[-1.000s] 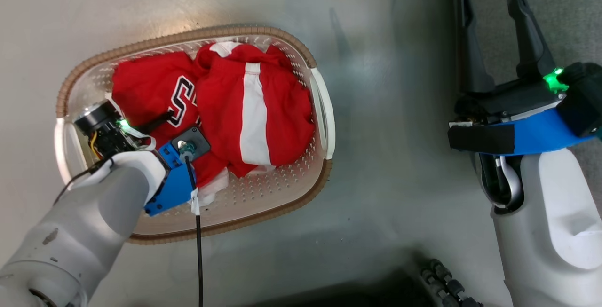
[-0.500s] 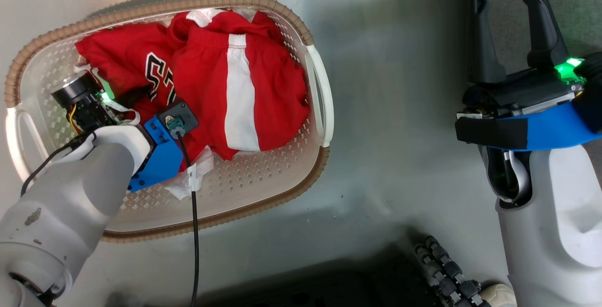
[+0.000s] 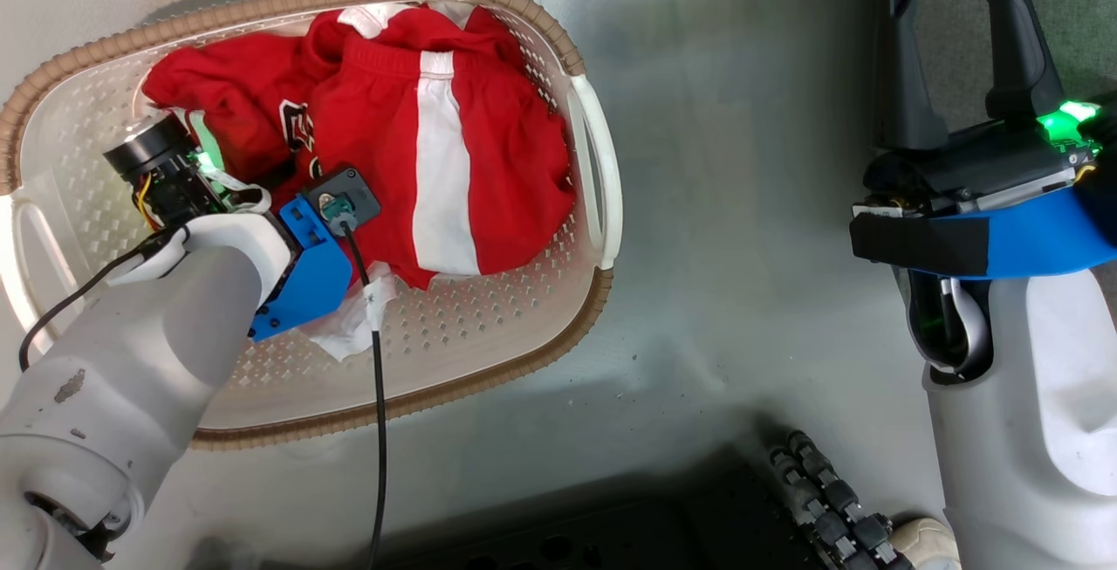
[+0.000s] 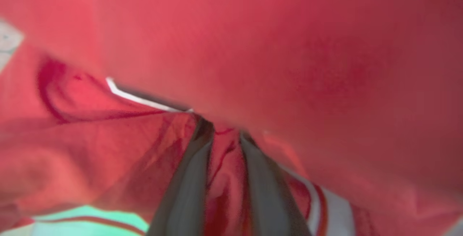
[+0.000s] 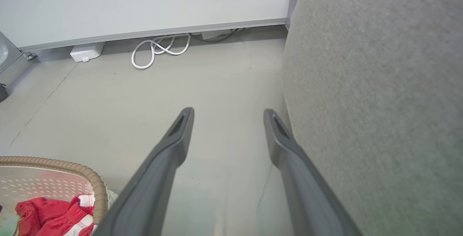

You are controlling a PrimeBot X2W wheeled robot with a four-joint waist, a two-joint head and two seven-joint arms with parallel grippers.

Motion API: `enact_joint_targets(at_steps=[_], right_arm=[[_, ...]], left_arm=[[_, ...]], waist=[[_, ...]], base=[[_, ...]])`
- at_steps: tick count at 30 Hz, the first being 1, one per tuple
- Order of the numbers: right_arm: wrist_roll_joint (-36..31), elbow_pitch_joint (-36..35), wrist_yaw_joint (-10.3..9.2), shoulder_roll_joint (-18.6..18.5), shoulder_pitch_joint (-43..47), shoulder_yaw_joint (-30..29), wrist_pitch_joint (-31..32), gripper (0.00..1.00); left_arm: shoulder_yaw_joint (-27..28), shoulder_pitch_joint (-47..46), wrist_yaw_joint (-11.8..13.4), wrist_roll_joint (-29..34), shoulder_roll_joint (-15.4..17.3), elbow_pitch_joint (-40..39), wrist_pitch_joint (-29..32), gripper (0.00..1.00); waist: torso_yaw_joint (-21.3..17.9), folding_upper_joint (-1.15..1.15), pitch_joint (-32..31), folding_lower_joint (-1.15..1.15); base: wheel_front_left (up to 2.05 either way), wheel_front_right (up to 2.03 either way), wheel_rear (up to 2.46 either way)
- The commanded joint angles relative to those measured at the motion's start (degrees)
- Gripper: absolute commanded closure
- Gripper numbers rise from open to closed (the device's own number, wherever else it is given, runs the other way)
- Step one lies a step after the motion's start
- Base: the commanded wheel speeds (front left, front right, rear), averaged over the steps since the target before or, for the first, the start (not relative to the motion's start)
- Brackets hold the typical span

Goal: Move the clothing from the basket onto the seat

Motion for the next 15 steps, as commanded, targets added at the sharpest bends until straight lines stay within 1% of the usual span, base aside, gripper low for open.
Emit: enact_joint_targets(at_steps=[1, 8, 15], right_arm=[[0.3, 0.4, 0.01, -0.4, -1.3, -0.6, -0.2, 0.00], [-0.5, 0.8, 0.01, -0.4, -1.2, -0.7, -0.2, 0.00], [-1.7, 1.3, 0.01, -0.3, -0.8, -1.4, -0.2, 0.00]], left_arm=[[-0.2, 0.2, 0.2, 0.2, 0.7, 0.7, 1.3, 1.00], [-0.2, 0.6, 0.2, -0.2, -0.3, -0.1, 1.3, 1.00], [-0.2, 0.8, 0.2, -1.8, -2.1, -1.2, -0.8, 1.00]], waist=[[0.2, 0.00, -0.1, 0.00], [1.0, 0.00, -1.5, 0.00], [2.7, 0.00, -4.2, 0.00]], base=[[0.00, 0.00, 0.00], [0.00, 0.00, 0.00], [0.00, 0.00, 0.00]])
